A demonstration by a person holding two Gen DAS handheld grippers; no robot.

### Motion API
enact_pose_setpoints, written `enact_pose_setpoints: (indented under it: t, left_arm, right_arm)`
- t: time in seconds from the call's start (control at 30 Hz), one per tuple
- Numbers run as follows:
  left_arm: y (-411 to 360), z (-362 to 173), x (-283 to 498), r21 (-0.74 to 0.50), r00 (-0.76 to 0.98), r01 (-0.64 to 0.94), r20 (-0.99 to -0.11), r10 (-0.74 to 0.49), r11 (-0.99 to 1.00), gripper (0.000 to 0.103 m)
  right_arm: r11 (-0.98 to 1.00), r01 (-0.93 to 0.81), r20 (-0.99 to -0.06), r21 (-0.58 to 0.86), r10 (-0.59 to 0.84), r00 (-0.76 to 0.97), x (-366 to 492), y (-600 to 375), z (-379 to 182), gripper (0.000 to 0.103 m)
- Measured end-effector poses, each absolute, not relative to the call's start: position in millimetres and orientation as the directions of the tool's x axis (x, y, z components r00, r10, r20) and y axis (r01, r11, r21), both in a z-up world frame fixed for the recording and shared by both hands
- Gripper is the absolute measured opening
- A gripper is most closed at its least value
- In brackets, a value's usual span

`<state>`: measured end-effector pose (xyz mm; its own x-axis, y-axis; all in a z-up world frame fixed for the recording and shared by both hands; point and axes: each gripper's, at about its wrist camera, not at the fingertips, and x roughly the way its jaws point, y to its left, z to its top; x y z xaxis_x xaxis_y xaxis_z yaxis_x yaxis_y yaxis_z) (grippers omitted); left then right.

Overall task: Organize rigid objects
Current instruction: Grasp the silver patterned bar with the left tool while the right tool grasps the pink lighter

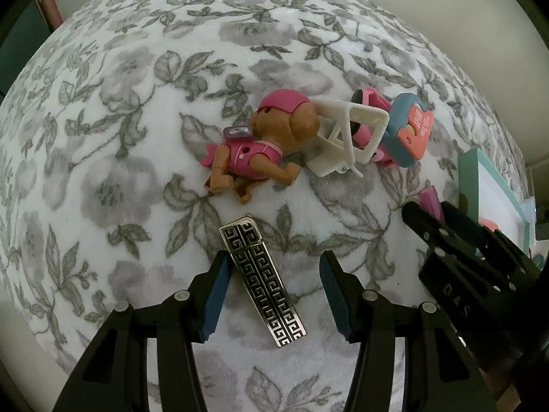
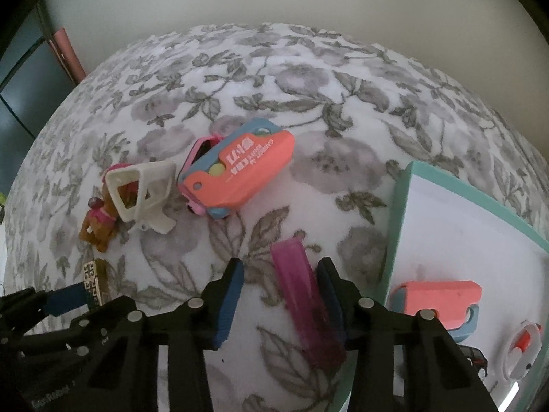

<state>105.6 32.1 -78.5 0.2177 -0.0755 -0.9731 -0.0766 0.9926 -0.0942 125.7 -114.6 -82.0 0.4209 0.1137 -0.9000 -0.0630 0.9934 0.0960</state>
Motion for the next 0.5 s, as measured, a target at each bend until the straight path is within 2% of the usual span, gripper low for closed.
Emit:
enact_pose_setpoints:
  t: [0.27,0.4,0.5]
  left_arm:
    - [28.3,-81.0,96.6,-0.082,0.231,-0.064,-0.971,-0.065,0.995,0.055]
    - [26.3,-81.0,93.8,-0.07,0.235,-0.062,-0.97,-0.053,0.996,0.053]
    - [27.7,-80.4,91.1,-0.056,0.241,-0.071,-0.97,-0.037,0.996,0.047]
  right_arm:
    - [0.991,-0.045,-0.913,0.125,0.132,0.387,106.7,-119.7,-82.1,0.026]
    - [0.989,-0.037,-0.916,0.141,0.144,0.374,96.7,-118.2,-82.5,0.022]
    - [0.99,-0.034,-0.92,0.138,0.141,0.367,89.6,-115.4,-83.1,0.021]
